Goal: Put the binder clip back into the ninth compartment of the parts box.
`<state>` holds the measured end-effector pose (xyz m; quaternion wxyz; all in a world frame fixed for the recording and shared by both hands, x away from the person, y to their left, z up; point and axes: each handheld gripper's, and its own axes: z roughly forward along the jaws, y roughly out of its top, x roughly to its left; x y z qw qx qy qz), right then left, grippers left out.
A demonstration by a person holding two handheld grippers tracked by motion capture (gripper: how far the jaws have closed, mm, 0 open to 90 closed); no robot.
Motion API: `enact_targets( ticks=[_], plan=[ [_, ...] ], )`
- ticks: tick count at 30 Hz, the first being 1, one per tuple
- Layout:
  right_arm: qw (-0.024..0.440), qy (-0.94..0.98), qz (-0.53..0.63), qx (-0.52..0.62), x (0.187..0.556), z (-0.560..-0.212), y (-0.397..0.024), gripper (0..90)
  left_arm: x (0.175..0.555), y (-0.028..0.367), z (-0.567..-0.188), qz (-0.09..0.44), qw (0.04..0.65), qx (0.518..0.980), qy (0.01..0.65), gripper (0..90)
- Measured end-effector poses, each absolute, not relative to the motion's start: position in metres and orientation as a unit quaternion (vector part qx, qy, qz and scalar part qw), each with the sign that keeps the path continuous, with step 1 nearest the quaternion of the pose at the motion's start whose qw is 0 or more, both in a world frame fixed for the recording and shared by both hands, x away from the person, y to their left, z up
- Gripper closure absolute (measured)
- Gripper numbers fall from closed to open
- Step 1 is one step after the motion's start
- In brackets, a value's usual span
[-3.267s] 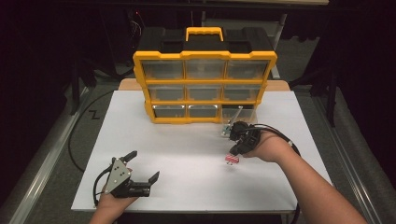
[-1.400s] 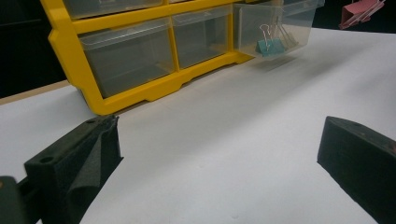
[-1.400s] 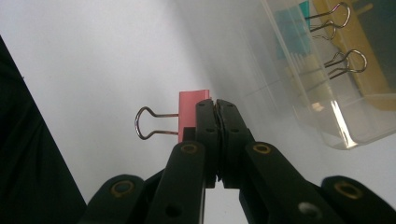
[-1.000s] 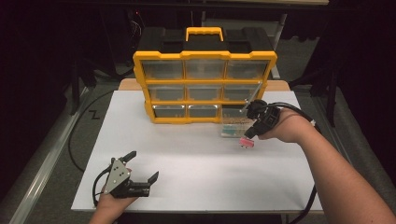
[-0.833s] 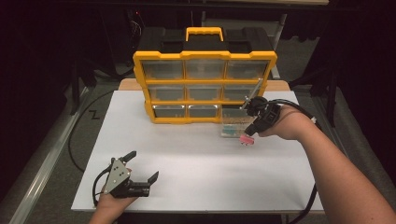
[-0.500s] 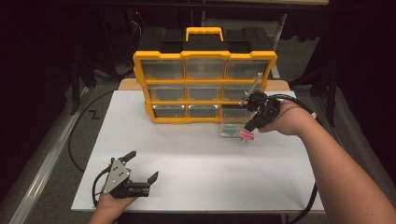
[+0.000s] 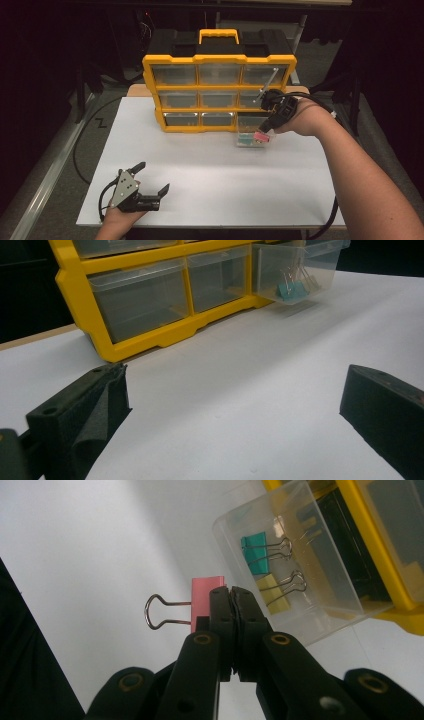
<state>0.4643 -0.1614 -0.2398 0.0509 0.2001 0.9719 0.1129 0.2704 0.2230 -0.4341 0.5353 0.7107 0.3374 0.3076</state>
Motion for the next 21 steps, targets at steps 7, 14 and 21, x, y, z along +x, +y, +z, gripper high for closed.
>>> enact_targets(
  ticks=[7,14,21],
  plan=[
    [0.054,0.971,0.115,0.202,0.473,-0.238,-0.155,90.0,0.27,0.224,-0.434,0.307,0.536,0.71,0.338,0.3],
    [0.059,0.97,0.112,0.209,0.483,-0.239,-0.148,90.0,0.27,0.224,-0.434,0.307,0.536,0.71,0.338,0.3],
    [0.064,0.968,0.109,0.216,0.492,-0.242,-0.145,90.0,0.27,0.225,-0.434,0.308,0.537,0.709,0.338,0.3]
  ],
)
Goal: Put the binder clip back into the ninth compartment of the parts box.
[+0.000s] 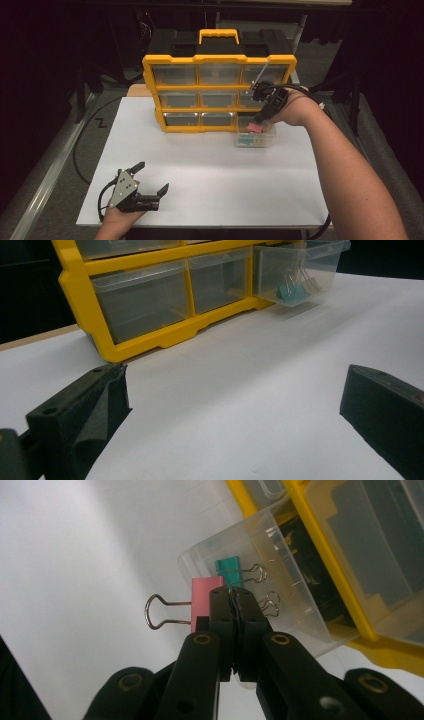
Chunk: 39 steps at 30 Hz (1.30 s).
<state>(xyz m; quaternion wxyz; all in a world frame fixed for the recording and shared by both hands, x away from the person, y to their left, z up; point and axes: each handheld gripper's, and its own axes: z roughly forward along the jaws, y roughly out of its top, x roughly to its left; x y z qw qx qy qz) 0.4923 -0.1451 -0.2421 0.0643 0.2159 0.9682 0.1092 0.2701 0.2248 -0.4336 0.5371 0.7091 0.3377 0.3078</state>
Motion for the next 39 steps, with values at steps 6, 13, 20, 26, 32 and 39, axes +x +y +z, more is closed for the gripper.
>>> enact_targets(
  ticks=[6,13,20,26,32,39],
  plan=[
    [0.066,0.967,0.106,0.221,0.5,-0.247,-0.143,90.0,0.27,0.225,-0.433,0.308,0.539,0.707,0.339,0.3],
    [0.066,0.964,0.104,0.234,0.51,-0.255,-0.143,90.0,0.269,0.226,-0.434,0.308,0.539,0.706,0.341,0.3],
    [0.07,0.963,0.098,0.243,0.518,-0.265,-0.144,90.0,0.27,0.226,-0.434,0.308,0.538,0.707,0.341,0.3],
    [0.074,0.962,0.098,0.245,0.521,-0.273,-0.143,90.0,0.269,0.227,-0.434,0.309,0.537,0.706,0.343,0.3],
    [0.076,0.961,0.1,0.246,0.522,-0.276,-0.143,90.0,0.269,0.227,-0.434,0.309,0.536,0.708,0.342,0.3],
    [0.072,0.957,0.109,0.257,0.521,-0.27,-0.146,69.2,0.269,0.227,-0.434,0.309,0.538,0.705,0.343,0.3]
  ],
)
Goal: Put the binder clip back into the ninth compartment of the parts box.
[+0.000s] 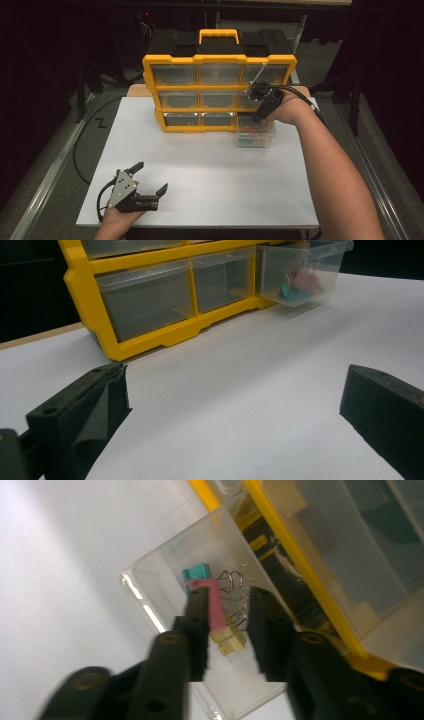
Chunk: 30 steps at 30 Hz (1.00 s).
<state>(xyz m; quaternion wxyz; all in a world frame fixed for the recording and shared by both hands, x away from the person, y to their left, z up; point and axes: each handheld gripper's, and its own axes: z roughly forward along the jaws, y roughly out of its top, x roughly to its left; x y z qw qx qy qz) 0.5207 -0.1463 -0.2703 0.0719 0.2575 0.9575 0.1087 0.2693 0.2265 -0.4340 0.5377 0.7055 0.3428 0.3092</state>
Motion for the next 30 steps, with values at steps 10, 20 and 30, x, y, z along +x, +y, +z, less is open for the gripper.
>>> enact_targets(
  ticks=[10,20,30],
  plan=[
    [0.07,0.957,0.11,0.257,0.507,-0.262,-0.153,61.8,0.27,0.226,-0.434,0.31,0.534,0.708,0.342,0.3],
    [0.061,0.957,0.105,0.262,0.488,-0.266,-0.171,58.4,0.27,0.224,-0.434,0.31,0.531,0.711,0.341,0.3],
    [0.056,0.956,0.094,0.273,0.471,-0.274,-0.192,55.1,0.27,0.223,-0.435,0.31,0.53,0.713,0.339,0.3]
  ],
)
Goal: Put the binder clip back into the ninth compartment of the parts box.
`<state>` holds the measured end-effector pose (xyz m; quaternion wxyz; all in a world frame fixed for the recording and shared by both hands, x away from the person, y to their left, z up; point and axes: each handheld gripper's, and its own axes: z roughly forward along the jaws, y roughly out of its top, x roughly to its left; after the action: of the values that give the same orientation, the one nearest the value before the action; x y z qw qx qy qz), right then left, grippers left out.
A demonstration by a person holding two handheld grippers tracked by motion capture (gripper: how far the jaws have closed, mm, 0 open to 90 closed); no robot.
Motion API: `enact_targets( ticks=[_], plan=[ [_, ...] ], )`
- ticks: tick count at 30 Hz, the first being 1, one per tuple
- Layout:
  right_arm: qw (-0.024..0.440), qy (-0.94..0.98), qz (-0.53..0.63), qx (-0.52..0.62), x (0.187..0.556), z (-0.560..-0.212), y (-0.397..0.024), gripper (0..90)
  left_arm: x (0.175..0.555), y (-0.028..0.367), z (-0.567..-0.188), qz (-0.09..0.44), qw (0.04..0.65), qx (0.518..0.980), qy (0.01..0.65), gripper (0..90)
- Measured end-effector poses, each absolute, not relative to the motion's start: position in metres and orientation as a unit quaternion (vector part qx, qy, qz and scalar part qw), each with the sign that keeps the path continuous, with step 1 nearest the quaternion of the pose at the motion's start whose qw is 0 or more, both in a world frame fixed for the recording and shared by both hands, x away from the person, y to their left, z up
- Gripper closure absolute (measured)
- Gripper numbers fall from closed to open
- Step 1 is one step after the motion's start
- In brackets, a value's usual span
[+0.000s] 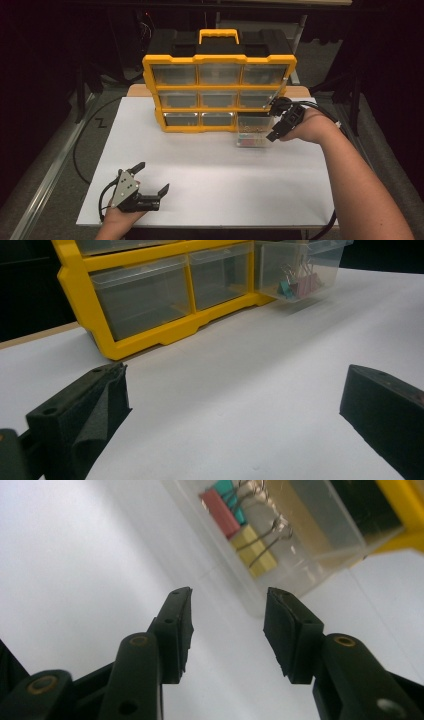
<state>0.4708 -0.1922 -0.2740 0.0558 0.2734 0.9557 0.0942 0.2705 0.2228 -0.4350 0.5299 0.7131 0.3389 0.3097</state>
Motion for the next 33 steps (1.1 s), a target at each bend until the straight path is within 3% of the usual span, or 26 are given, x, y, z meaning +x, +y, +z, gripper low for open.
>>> enact_targets(
  ticks=[18,33],
  plan=[
    [0.044,0.953,0.077,0.288,0.446,-0.306,-0.218,38.5,0.272,0.221,-0.435,0.309,0.528,0.716,0.337,0.3],
    [0.014,0.959,0.052,0.28,0.424,-0.361,-0.207,27.3,0.271,0.221,-0.435,0.309,0.526,0.719,0.333,0.3]
  ],
)
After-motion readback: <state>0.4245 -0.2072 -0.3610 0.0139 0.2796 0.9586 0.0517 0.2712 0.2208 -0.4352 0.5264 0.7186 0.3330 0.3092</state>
